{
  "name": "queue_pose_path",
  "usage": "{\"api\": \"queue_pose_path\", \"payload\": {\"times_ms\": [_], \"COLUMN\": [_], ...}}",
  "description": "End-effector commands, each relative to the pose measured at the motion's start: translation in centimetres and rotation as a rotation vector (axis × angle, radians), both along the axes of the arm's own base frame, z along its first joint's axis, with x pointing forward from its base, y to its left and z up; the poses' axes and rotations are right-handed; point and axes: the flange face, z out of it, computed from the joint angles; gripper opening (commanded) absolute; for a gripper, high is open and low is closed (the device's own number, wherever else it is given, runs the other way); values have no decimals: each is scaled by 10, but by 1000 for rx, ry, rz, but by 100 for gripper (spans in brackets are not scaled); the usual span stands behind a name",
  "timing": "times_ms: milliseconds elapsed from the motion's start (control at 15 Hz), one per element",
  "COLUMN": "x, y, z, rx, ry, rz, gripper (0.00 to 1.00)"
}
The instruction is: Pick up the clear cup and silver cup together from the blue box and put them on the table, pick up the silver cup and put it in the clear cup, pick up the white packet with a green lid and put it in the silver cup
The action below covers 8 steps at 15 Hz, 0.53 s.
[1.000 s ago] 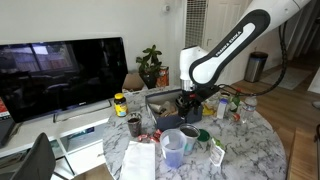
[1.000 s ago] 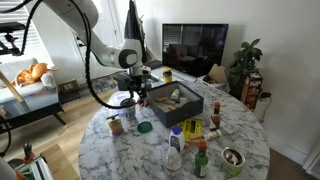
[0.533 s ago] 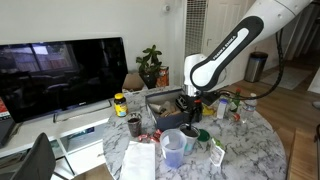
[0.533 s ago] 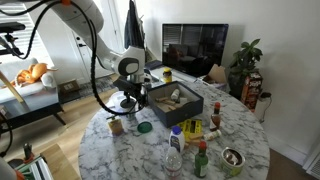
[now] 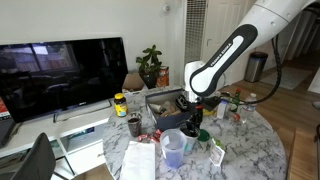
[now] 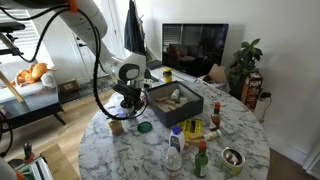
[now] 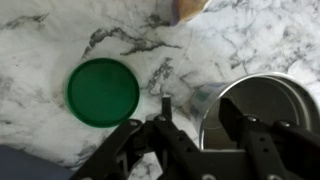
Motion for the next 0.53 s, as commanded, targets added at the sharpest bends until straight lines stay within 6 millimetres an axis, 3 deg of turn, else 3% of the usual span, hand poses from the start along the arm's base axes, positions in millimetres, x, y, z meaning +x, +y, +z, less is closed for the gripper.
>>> {"api": "queue_pose_path", "payload": {"times_ms": [0, 200, 467], "x": [0, 2, 5], "y": [-10, -14, -14], "z": [-4, 1, 21], "rx": [-16, -30, -24], "ry": [4, 1, -24], "rz": [-15, -19, -4], "gripper": [23, 1, 1]}}
